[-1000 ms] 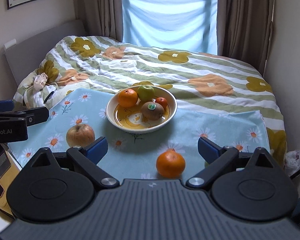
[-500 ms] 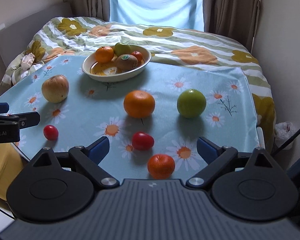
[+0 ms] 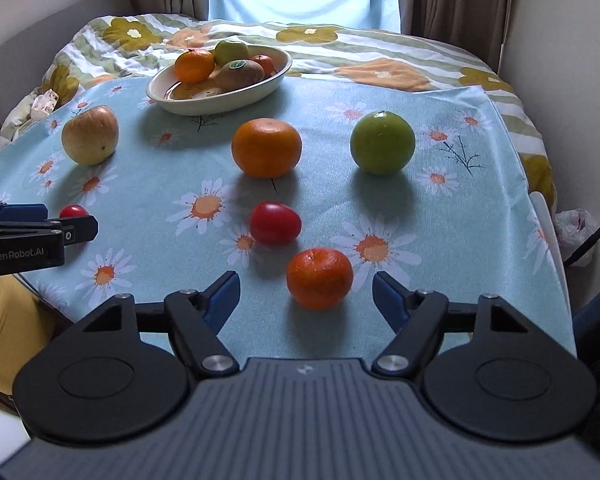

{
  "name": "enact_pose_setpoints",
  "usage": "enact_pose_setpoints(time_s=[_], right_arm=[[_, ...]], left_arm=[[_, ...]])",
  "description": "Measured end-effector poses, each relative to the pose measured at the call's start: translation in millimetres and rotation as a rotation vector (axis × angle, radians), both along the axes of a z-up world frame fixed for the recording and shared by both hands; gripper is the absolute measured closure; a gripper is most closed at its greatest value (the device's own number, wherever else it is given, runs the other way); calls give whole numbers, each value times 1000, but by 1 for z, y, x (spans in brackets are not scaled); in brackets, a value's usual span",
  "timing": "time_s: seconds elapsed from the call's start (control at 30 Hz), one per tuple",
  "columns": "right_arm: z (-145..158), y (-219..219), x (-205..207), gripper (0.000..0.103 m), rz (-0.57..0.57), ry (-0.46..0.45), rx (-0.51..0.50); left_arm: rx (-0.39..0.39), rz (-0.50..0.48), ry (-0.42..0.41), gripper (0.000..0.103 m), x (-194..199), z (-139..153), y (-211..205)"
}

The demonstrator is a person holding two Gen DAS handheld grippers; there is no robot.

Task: Organize fruits
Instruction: 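Grasp a red tomato with the left tool while the right tool grasps a tangerine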

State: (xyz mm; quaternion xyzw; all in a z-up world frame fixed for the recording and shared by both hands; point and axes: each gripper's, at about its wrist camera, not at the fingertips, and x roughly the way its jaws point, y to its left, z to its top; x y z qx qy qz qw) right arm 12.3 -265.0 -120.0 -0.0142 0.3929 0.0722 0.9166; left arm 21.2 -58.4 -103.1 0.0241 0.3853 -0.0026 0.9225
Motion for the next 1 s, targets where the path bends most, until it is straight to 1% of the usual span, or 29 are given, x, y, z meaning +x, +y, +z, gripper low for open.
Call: enact_pose_setpoints(time_s=[0.03,0.27,0.4,0.43,0.6,0.77,1.0], right_arm=[[-1,0,1,17,-4,1,2],[-4,-2,5,23,-15,3,8],[-6,-5,5,25,-24,7,10],[-6,-5,6,27,-25,8,10],[-6,-6,7,29,-26,3,2],[-7,-7,11,36,-23,3,3],[-9,-8,16,38,-23,10,15]], left_arm=[[-5,-2,2,36,1,-2,1],[-13,10,26,46,4,-9,2],[-18,24,44,68,6,-13,5],[-13,24,37,69,5,-13,5],[-13,18,35,70,4,-14,6],[-11,12,36,70,1,-14,5],[-9,2,44,70,-2,-12,1]])
